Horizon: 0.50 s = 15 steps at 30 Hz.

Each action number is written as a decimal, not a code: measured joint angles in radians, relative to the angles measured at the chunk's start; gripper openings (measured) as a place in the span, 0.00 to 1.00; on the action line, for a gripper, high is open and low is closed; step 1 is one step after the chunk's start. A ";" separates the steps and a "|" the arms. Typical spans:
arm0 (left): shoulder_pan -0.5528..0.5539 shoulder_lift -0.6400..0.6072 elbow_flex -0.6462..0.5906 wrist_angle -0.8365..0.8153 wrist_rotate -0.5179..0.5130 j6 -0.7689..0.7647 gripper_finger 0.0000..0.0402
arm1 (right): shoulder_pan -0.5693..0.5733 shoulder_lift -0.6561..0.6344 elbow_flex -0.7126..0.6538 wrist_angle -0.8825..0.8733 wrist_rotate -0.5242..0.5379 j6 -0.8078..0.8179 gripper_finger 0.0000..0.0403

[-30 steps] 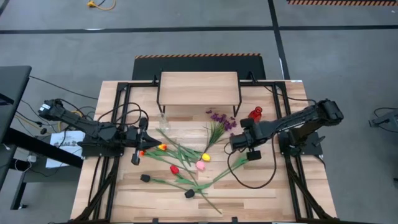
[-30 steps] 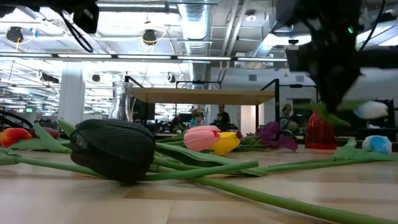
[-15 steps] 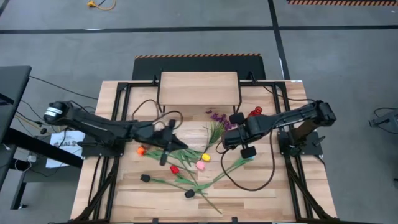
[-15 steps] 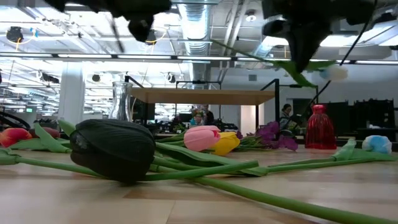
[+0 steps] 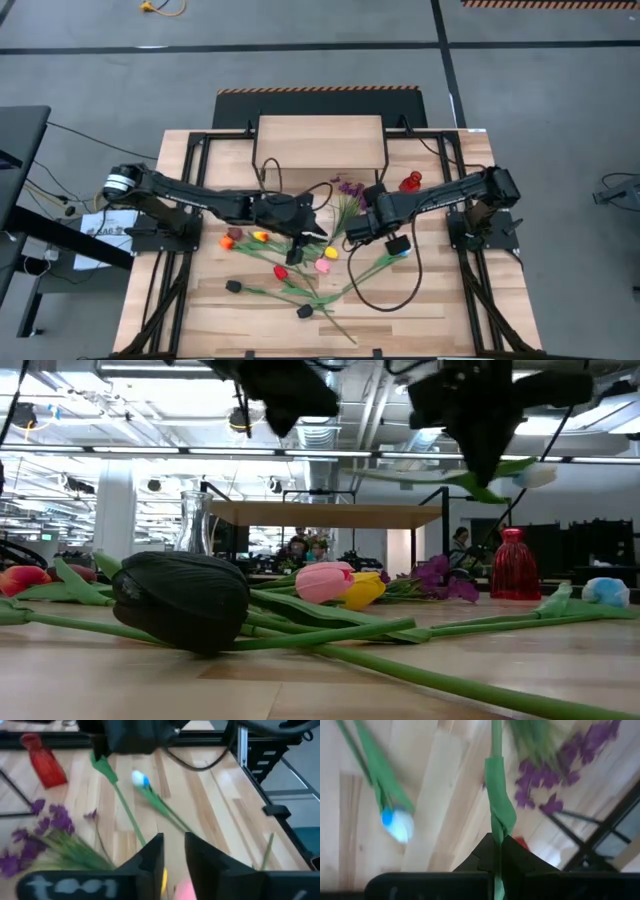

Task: Pick and place flowers into a vace then onto a shelf
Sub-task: Put the top white flower into the red vase

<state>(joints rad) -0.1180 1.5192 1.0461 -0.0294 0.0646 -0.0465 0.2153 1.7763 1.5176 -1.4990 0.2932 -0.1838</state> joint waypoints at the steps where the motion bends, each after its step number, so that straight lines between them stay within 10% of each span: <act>1: 0.001 0.007 0.005 -0.016 0.002 0.004 0.21 | 0.000 0.001 0.008 -0.002 0.000 -0.001 0.01; 15: 0.041 0.102 0.025 -0.016 0.009 0.001 0.44 | 0.013 0.029 0.103 0.000 0.031 -0.034 0.01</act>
<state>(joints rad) -0.0772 1.6211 1.0714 -0.0449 0.0731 -0.0455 0.2285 1.8053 1.6204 -1.4985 0.3246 -0.2180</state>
